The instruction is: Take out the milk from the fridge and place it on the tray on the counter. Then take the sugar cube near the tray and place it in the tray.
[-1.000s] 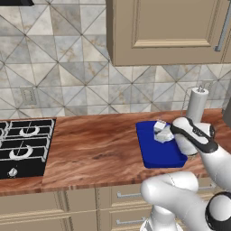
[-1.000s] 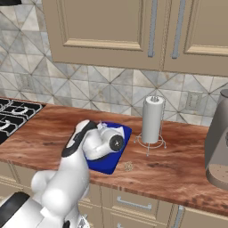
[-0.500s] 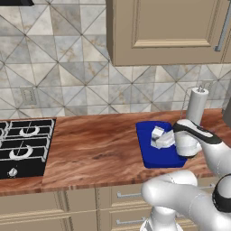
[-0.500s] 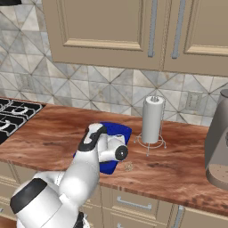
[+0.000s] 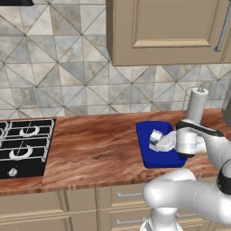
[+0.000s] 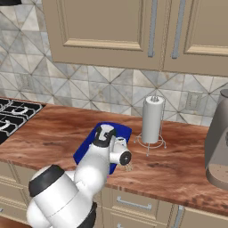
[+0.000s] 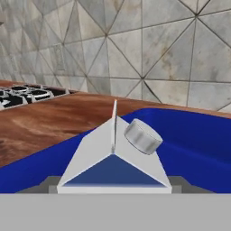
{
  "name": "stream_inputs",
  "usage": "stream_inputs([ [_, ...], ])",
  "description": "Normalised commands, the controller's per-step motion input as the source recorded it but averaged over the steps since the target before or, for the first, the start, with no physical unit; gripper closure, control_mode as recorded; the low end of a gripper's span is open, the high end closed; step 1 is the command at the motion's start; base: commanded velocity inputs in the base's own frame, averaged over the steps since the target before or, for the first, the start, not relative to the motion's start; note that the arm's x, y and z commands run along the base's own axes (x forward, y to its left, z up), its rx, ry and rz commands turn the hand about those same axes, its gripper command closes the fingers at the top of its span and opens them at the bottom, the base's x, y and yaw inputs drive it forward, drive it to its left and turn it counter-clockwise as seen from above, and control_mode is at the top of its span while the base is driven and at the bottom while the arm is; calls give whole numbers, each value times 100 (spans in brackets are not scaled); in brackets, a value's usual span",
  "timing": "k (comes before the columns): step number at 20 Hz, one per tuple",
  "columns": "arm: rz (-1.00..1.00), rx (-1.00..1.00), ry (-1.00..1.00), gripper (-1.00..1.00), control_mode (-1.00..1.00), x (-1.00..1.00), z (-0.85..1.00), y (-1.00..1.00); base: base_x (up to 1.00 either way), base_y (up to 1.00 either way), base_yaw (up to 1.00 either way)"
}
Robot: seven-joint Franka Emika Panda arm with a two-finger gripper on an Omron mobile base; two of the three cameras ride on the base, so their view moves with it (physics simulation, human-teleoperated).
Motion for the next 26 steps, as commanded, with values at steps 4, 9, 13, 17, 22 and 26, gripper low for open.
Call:
stream_inputs([
  [4, 4, 0, -5, 100, -100, 22, -11, 0, 0, 0, 0],
  [9, 3, 0, -7, 100, -100, 15, -19, 6, 0, 0, 0],
  [13, 1, 0, -8, -100, -100, 19, -29, 17, 0, 0, 0],
  [17, 0, 0, 0, -100, -100, 0, 0, 0, 0, 0, 0],
  [22, 0, 0, 0, -100, -100, -9, 11, 0, 0, 0, 0],
  [26, 0, 0, 0, -100, -100, -2, 37, 0, 0, 0, 0],
])
